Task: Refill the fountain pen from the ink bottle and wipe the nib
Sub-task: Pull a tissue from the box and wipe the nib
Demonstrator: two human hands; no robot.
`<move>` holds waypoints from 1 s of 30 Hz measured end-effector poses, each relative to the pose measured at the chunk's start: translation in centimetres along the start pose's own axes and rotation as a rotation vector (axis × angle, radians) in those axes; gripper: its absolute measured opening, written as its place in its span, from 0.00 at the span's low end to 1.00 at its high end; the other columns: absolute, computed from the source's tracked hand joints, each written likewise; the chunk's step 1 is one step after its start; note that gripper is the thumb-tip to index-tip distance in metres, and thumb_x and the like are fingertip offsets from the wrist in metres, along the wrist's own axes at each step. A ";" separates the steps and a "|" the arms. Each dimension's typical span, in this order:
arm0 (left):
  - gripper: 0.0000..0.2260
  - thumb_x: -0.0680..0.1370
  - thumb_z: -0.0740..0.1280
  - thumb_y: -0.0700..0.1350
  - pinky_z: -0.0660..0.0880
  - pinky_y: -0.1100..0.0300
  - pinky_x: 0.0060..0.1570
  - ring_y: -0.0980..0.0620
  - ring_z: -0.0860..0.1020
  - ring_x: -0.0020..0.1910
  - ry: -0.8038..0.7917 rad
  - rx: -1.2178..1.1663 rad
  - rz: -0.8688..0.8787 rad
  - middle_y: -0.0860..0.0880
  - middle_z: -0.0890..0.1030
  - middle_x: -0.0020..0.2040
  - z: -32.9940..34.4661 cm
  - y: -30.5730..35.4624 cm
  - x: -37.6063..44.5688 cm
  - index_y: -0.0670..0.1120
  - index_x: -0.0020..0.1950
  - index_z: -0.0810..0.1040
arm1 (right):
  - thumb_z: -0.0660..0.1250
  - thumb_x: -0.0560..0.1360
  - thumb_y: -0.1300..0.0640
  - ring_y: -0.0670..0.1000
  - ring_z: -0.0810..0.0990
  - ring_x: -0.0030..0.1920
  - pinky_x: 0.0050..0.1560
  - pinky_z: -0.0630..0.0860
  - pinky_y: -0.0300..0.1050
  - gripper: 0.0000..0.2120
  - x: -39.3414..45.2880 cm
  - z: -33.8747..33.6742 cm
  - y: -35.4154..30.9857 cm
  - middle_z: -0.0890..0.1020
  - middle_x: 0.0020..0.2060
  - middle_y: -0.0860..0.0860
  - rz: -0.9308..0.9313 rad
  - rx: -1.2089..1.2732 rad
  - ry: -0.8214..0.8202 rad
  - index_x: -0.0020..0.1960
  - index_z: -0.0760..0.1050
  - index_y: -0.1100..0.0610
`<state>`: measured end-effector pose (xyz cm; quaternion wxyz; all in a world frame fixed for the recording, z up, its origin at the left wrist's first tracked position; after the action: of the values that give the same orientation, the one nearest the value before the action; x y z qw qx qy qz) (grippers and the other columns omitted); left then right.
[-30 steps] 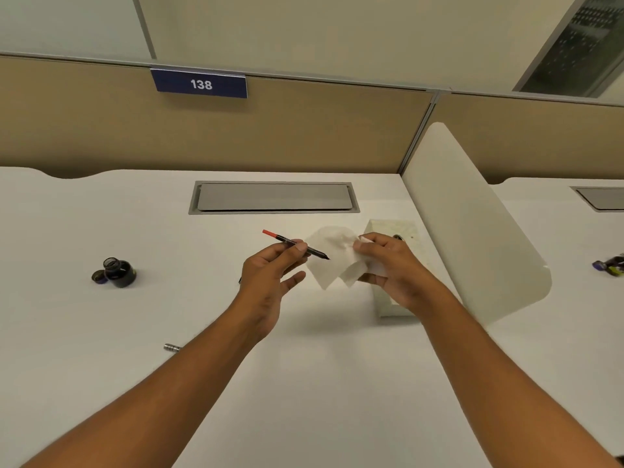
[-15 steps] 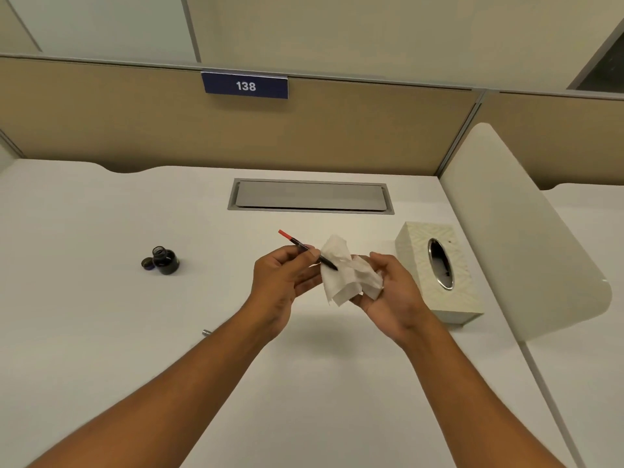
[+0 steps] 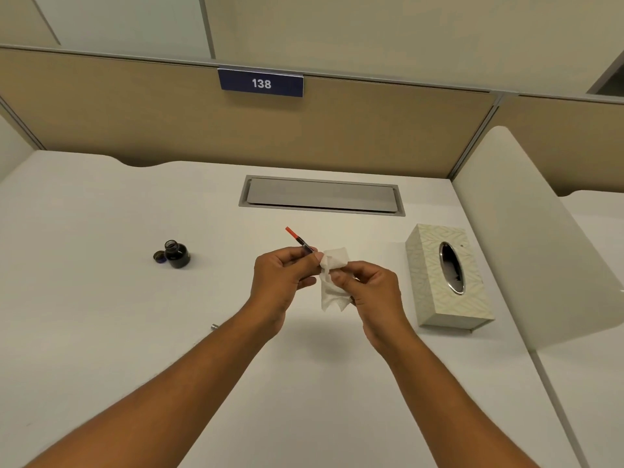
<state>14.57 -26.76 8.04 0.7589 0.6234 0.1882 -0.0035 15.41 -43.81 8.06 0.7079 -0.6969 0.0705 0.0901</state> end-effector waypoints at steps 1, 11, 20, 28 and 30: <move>0.08 0.79 0.75 0.42 0.84 0.52 0.54 0.48 0.89 0.49 -0.002 0.010 -0.001 0.46 0.90 0.50 0.0 0.0 0.0 0.42 0.56 0.87 | 0.77 0.74 0.64 0.55 0.88 0.50 0.52 0.83 0.48 0.07 0.0 0.1 0.1 0.90 0.45 0.51 -0.008 -0.018 0.040 0.47 0.88 0.53; 0.08 0.80 0.73 0.41 0.84 0.53 0.55 0.50 0.89 0.51 -0.050 0.022 0.047 0.46 0.90 0.51 -1.4 0.7 0.1 0.43 0.58 0.86 | 0.71 0.79 0.64 0.49 0.88 0.46 0.42 0.83 0.38 0.06 -0.4 2.7 1.0 0.89 0.48 0.52 0.254 0.389 -0.006 0.53 0.85 0.58; 0.09 0.79 0.75 0.43 0.85 0.48 0.55 0.45 0.89 0.50 -0.020 -0.026 0.049 0.44 0.90 0.49 -4.6 1.4 0.2 0.41 0.56 0.87 | 0.76 0.76 0.62 0.51 0.88 0.46 0.49 0.84 0.45 0.06 -1.8 5.6 -0.1 0.89 0.44 0.52 -0.034 0.087 0.167 0.51 0.86 0.54; 0.08 0.79 0.75 0.44 0.85 0.50 0.55 0.47 0.88 0.51 0.060 -0.135 0.072 0.43 0.89 0.50 -9.4 2.3 0.1 0.42 0.56 0.87 | 0.73 0.79 0.60 0.51 0.86 0.54 0.55 0.82 0.48 0.16 -2.5 9.9 1.3 0.87 0.58 0.51 0.203 0.425 0.285 0.66 0.80 0.53; 0.09 0.78 0.75 0.44 0.85 0.51 0.54 0.47 0.88 0.52 0.056 -0.196 0.069 0.44 0.89 0.50 -10.9 2.8 0.2 0.41 0.56 0.86 | 0.73 0.79 0.61 0.50 0.86 0.53 0.54 0.81 0.46 0.12 -2.6 11.2 1.5 0.87 0.57 0.53 0.218 0.439 0.322 0.62 0.82 0.54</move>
<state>12.39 -15.77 8.99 0.8103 0.5522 0.1873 0.0582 12.28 -32.72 7.38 0.8076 -0.5208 0.2742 0.0362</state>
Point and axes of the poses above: each hand's wrist, its own x-axis towards the middle knuckle, its own z-axis out of the palm, y = z × x, the point moved 5 cm from there along x, towards the middle knuckle
